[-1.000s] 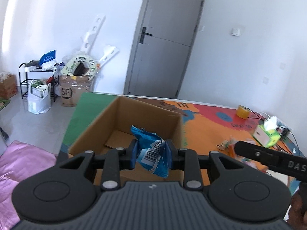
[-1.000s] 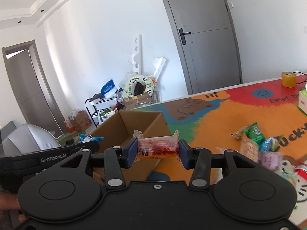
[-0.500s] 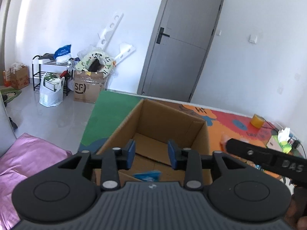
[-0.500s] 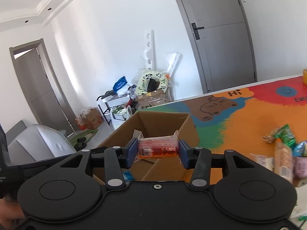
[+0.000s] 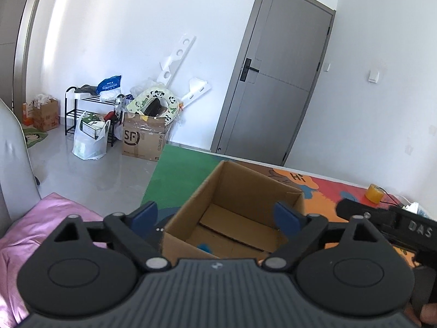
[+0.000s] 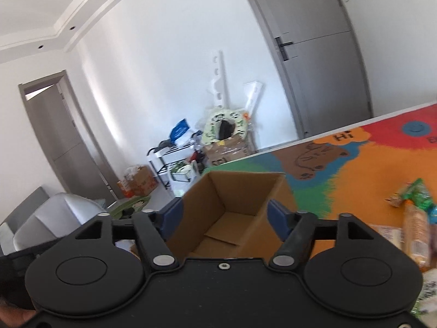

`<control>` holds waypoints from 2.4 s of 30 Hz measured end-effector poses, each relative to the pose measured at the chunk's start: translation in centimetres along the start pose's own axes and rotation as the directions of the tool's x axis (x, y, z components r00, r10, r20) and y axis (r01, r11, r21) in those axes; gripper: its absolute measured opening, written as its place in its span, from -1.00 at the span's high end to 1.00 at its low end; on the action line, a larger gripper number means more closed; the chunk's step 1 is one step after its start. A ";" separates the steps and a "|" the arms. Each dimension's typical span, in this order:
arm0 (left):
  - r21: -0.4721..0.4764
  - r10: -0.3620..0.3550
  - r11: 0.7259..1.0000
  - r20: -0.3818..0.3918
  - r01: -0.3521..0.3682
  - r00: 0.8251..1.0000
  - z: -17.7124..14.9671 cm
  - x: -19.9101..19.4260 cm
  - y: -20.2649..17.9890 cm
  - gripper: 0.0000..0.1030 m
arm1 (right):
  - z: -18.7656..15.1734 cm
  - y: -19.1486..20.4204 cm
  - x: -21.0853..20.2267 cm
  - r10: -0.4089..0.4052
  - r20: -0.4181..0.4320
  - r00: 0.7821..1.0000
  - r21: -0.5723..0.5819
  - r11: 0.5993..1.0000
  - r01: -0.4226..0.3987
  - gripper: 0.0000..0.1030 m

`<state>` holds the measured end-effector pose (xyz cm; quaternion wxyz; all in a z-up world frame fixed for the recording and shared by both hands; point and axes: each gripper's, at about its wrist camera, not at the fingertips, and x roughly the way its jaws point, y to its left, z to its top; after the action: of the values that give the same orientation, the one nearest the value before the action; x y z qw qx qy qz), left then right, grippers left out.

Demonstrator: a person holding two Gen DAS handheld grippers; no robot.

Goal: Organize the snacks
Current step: 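Move both open grippers back over the snack pile, then grasp the green snack pack with the left gripper while the right grasps the red-and-white wrapper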

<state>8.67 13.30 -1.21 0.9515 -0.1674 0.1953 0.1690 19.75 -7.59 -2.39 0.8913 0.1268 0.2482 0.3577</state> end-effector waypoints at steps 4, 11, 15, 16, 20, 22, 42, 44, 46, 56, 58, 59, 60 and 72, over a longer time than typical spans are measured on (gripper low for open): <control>0.019 -0.020 1.000 0.012 0.019 1.000 -0.4 -0.4 -1.2 -0.88 | -0.4 -1.7 -1.6 -0.042 0.015 0.999 0.026 0.999 0.041 -0.64; 0.048 -0.072 0.996 -0.001 0.072 0.997 -1.1 -0.8 -3.4 -0.90 | -1.1 -4.0 -4.1 -0.089 0.023 0.996 0.055 0.995 0.087 -0.77; 0.062 -0.099 0.993 -0.005 0.099 0.995 -1.6 -1.0 -4.5 -0.99 | -1.4 -5.0 -5.5 -0.109 0.034 0.994 0.063 0.992 0.106 -0.91; 0.064 -0.106 0.992 -0.005 0.106 0.994 -1.7 -1.1 -4.8 -0.99 | -1.5 -5.2 -5.9 -0.116 0.037 0.993 0.065 0.991 0.113 -0.94; 0.077 -0.129 0.988 -0.018 0.130 0.991 -2.4 -1.3 -5.9 -0.99 | -1.9 -6.3 -7.1 -0.139 0.033 0.990 0.071 0.988 0.136 -0.99; 0.083 -0.140 0.986 -0.025 0.142 0.990 -2.7 -1.3 -6.4 -0.99 | -2.2 -6.9 -7.8 -0.153 0.031 0.988 0.076 0.986 0.150 -0.99; 0.143 -0.252 0.953 -0.110 0.266 0.961 -5.9 -0.7 -12.7 -0.99 | -4.3 -14.3 -13.9 -0.323 0.030 0.946 0.145 0.938 0.315 -0.99; 0.142 -0.267 0.949 -0.120 0.283 0.956 -6.2 -0.5 -13.1 -0.99 | -4.5 -15.0 -14.2 -0.334 0.027 0.942 0.147 0.933 0.327 -0.99; 0.145 -0.275 0.945 -0.126 0.292 0.953 -6.5 -0.2 -13.6 -0.99 | -4.8 -15.5 -14.4 -0.344 0.022 0.939 0.150 0.929 0.338 -0.99; 0.134 -0.316 0.930 -0.180 0.342 0.931 -8.7 2.0 -15.5 -0.84 | -5.7 -17.9 -13.9 -0.370 -0.014 0.929 0.163 0.916 0.367 -0.56; 0.154 -0.316 0.924 -0.203 0.349 0.927 -9.2 2.5 -16.0 -0.69 | -6.0 -18.5 -13.7 -0.371 -0.026 0.928 0.171 0.913 0.370 -0.47; 0.157 -0.317 0.922 -0.215 0.353 0.924 -9.5 2.7 -16.3 -0.62 | -6.2 -18.8 -13.5 -0.369 -0.034 0.929 0.174 0.913 0.369 -0.44; 0.149 -0.322 0.921 -0.228 0.360 0.919 -9.8 3.1 -16.5 -0.51 | -6.3 -19.1 -13.4 -0.368 -0.040 0.929 0.175 0.913 0.369 -0.36; 0.136 -0.329 0.912 -0.324 0.388 0.887 -12.4 6.3 -18.9 -0.09 | -6.8 -22.3 -12.2 -0.421 -0.069 0.905 0.185 0.886 0.426 -0.29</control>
<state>17.50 -6.61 -9.92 0.9382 -0.1290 0.3159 -0.0574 21.37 -31.72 -12.88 0.9275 0.1518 0.3159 0.1304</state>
